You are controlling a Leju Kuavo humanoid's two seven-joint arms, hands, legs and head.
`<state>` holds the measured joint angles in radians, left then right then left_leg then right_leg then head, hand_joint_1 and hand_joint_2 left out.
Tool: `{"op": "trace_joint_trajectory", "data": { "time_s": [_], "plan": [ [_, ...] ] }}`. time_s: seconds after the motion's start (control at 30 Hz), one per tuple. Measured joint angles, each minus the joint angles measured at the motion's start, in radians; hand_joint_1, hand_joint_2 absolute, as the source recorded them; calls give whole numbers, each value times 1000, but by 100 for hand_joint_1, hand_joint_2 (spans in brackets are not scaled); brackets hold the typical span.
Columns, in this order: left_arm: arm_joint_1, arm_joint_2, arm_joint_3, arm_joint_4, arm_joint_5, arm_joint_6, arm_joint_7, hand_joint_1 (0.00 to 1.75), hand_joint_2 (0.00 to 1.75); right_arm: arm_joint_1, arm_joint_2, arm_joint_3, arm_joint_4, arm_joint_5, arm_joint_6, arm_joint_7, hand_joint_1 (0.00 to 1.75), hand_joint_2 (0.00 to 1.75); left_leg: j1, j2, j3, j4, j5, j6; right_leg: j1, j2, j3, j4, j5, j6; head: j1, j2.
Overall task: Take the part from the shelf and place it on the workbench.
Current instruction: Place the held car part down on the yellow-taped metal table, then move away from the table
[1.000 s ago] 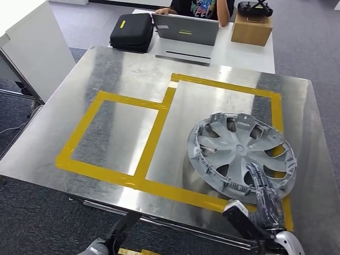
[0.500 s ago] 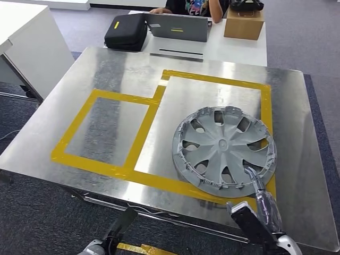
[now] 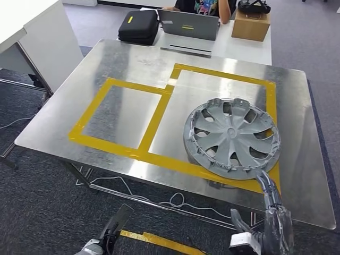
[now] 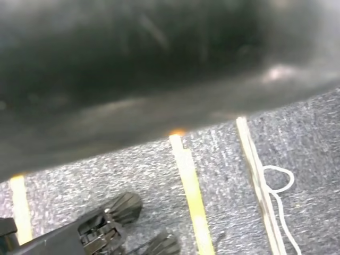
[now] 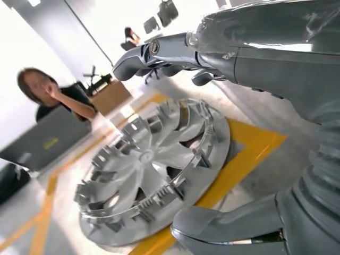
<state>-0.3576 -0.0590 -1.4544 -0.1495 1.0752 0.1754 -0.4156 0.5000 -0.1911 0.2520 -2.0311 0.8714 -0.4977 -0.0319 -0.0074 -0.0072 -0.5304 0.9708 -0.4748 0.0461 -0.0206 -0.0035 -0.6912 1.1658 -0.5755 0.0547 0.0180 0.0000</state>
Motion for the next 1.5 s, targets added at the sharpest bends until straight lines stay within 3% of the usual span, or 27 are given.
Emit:
{"op": "trace_joint_trajectory", "data": {
  "time_s": [0.07, 0.13, 0.2, 0.23, 0.3, 0.37, 0.4, 0.43, 0.5, 0.57, 0.6, 0.63, 0.67, 0.73, 0.8, 0.9, 0.97, 1.0, 1.07, 1.1, 1.13, 1.17, 1.23, 1.3, 1.33, 1.43, 1.5],
  "plan": [
    [9, 0, 12, 0, 18, 10, -13, 0, 0, 41, 18, 19, -37, 67, -61, 11, 0, 175, -3, 3, -30, 2, 21, 0, 0, 1, -11, 108, -48, 1, 1, 0],
    [19, 0, 27, 0, 41, 24, -31, 0, 0, 96, 48, 32, -77, 136, -131, 19, 0, 175, -5, 4, -59, 4, 41, -3, 1, 1, 36, 103, -12, 0, 1, 0],
    [30, 2, 45, 0, 65, 38, -55, 0, 0, 160, 110, 29, -118, 173, -172, -17, 0, 175, -6, 3, -80, 10, 57, -10, 2, 0, 149, -28, 26, -5, 2, 0],
    [35, 4, 54, 0, 76, 45, -68, 0, 0, 192, 159, 11, -137, 170, -180, -58, 0, 175, -7, 2, -88, 14, 64, -15, 3, 1, 209, -108, 24, -9, 2, 0],
    [45, 9, 70, 0, 93, 58, -87, 0, 0, 242, 263, -50, -164, 146, -182, -114, 0, 175, -7, 2, -96, 20, 79, -28, 8, 3, 269, -202, 3, -18, 0, 0],
    [55, 14, 83, 1, 104, 66, -96, 0, 0, 264, 339, -129, -187, 144, -182, -60, 0, 175, -4, 3, -100, 22, 90, -41, 10, 4, 259, -211, 8, -33, 0, 0],
    [60, 17, 88, 1, 109, 69, -100, 0, 0, 267, 367, -172, -199, 151, -182, -2, 0, 175, -1, 3, -105, 30, 76, -48, 9, 3, 251, -211, 16, -43, 0, 0],
    [64, 18, 92, 1, 115, 72, -103, 0, 0, 266, 390, -213, -208, 157, -182, 62, 0, 175, 1, 3, -114, 54, 43, -54, 8, 0, 242, -212, 26, -52, -1, 0],
    [70, 19, 98, 1, 124, 78, -108, 0, 0, 255, 431, -291, -220, 167, -182, 183, 0, 175, 6, 4, -140, 154, -63, -65, 7, -5, 217, -212, 49, -64, -5, 0],
    [72, 20, 103, 1, 131, 83, -110, 0, 0, 237, 459, -362, -222, 178, -182, 290, 0, 175, 11, 4, -154, 272, -128, -71, 8, -8, 190, -210, 72, -64, -5, 0],
    [73, 20, 104, 1, 133, 85, -111, 0, 0, 228, 467, -391, -221, 180, -182, 334, 0, 175, 13, 4, -151, 306, -130, -73, 9, -8, 179, -208, 82, -63, -6, 0],
    [73, 20, 106, 1, 136, 89, -111, 0, 0, 216, 476, -424, -216, 169, -182, 381, 0, 175, 14, 4, -131, 306, -105, -73, 9, -8, 164, -204, 93, -61, -6, 0],
    [73, 20, 108, 1, 140, 93, -111, 0, 0, 203, 483, -457, -207, 146, -182, 417, 0, 175, 15, 4, -95, 273, -73, -72, 9, -8, 148, -198, 104, -58, -6, 0],
    [73, 21, 111, 1, 144, 102, -110, 0, 0, 174, 495, -528, -167, 53, -182, 446, 0, 175, 16, 3, 10, 138, -37, -67, 10, -8, 117, -186, 122, -50, -6, 0],
    [74, 21, 111, 1, 148, 113, -109, 0, 0, 132, 503, -612, -77, -123, -182, 381, 0, 175, 14, 2, 84, 20, -56, -58, 13, -8, 102, -178, 136, -38, -5, 0],
    [80, 21, 112, 1, 158, 137, -102, 0, 0, 25, 513, -760, 187, -418, -182, 180, 0, 175, 10, 3, 84, -15, -55, -34, 12, -8, 96, -184, 160, -18, -4, 0],
    [84, 21, 112, 1, 163, 152, -97, 0, 0, -64, 521, -870, 427, -507, -182, 33, 0, 175, 10, 7, 60, -19, -31, -15, 9, -5, 78, -160, 118, -8, -2, 0],
    [85, 20, 112, 1, 163, 157, -95, 0, 0, -108, 526, -926, 546, -522, -182, -41, 0, 175, 10, 9, 44, -20, -17, -8, 8, -3, 61, -119, 70, -6, 1, 0],
    [90, 21, 112, 1, 167, 160, -93, 0, 0, -197, 535, -1037, 766, -526, -182, -181, 0, 87, 3, 11, 9, -18, 9, -1, 8, -1, 27, 9, -30, -4, 7, 0],
    [92, 22, 112, 1, 170, 161, -93, 0, 0, -243, 539, -1097, 877, -521, -181, -244, 0, 44, 0, 12, -9, -16, 22, 0, 8, 0, 19, 68, -52, -5, 7, 0],
    [94, 22, 112, 1, 174, 161, -96, 0, 0, -287, 543, -1157, 983, -514, -180, -291, 0, 0, -3, 14, -27, -14, 34, 0, 9, 0, 25, 100, -45, -6, 7, 0],
    [96, 23, 112, 1, 177, 159, -102, 0, 0, -324, 547, -1212, 1080, -508, -177, -316, 0, 0, -5, 15, -44, -12, 46, -1, 10, 0, 47, 99, -18, -10, 7, 0],
    [96, 22, 112, 2, 179, 154, -117, 0, 0, -374, 550, -1294, 1235, -499, -169, -331, 0, 0, -8, 13, -70, -7, 67, -5, 12, 1, 142, 0, 36, -20, 7, 0],
    [94, 22, 112, 2, 179, 150, -125, 0, 0, -413, 550, -1339, 1342, -497, -162, -330, 0, 0, -12, 12, -86, -1, 86, -13, 16, 2, 256, -157, 29, -30, 8, 0],
    [93, 22, 112, 2, 179, 149, -127, 0, 0, -432, 550, -1357, 1386, -497, -161, -330, 0, 0, -12, 13, -91, 0, 97, -18, 19, 4, 288, -210, 16, -34, 7, 0],
    [95, 24, 111, 2, 180, 149, -129, 0, 0, -465, 549, -1405, 1487, -497, -161, -330, 0, 0, -7, 13, -107, 2, 110, -36, 21, -1, 283, -246, 25, -50, 9, 0],
    [99, 25, 111, 2, 180, 149, -129, 0, 0, -475, 549, -1425, 1531, -497, -158, -329, 0, 0, -2, 10, -129, 56, 41, -49, 17, -8, 265, -248, 49, -66, 8, 0]
  ]
}}
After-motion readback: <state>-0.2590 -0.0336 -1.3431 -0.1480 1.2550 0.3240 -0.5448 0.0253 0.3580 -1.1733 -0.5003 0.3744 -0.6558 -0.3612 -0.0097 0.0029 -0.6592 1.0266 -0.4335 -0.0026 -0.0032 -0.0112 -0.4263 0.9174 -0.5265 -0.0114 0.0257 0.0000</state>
